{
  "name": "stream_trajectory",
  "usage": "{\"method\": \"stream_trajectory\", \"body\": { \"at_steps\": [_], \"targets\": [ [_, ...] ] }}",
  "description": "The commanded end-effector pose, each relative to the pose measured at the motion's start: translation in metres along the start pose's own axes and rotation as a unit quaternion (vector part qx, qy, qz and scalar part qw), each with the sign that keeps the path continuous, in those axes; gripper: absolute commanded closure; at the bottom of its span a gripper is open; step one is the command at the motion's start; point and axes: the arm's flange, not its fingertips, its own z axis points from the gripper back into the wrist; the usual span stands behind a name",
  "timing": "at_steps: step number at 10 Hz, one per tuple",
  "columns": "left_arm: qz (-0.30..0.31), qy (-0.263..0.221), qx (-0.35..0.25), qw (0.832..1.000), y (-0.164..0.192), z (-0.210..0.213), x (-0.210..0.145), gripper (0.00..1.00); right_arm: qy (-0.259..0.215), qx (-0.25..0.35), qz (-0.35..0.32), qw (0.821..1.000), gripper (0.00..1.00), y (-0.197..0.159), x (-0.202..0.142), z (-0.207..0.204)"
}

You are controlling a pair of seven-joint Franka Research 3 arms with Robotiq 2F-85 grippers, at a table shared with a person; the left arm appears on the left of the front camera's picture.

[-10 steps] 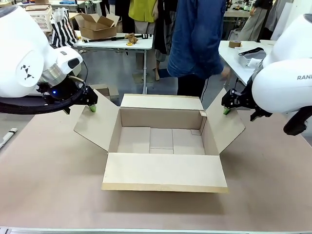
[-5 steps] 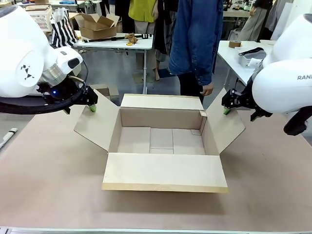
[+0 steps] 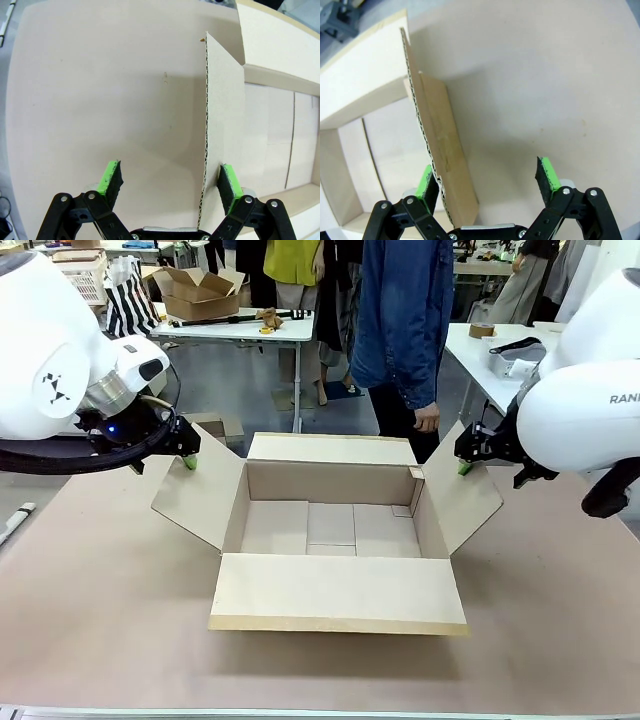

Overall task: Pack the gift set into the box.
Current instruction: Lift both hands away from the flaps of the Package Box.

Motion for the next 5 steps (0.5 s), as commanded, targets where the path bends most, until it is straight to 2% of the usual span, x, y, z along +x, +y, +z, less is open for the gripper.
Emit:
{"method": "stream_trajectory", "body": {
  "at_steps": [1, 5],
  "targets": [
    [0.006, 0.001, 0.006, 1.000, 0.0000, 0.0007, 0.0000, 0.00, -0.002, -0.009, -0.007, 1.000, 0.00, 0.0017, 0.0016, 0.0030],
    [0.006, 0.001, 0.006, 1.000, 0.0000, 0.0007, 0.0000, 0.00, -0.002, -0.009, -0.007, 1.000, 0.00, 0.0017, 0.0016, 0.0030]
  ]
}}
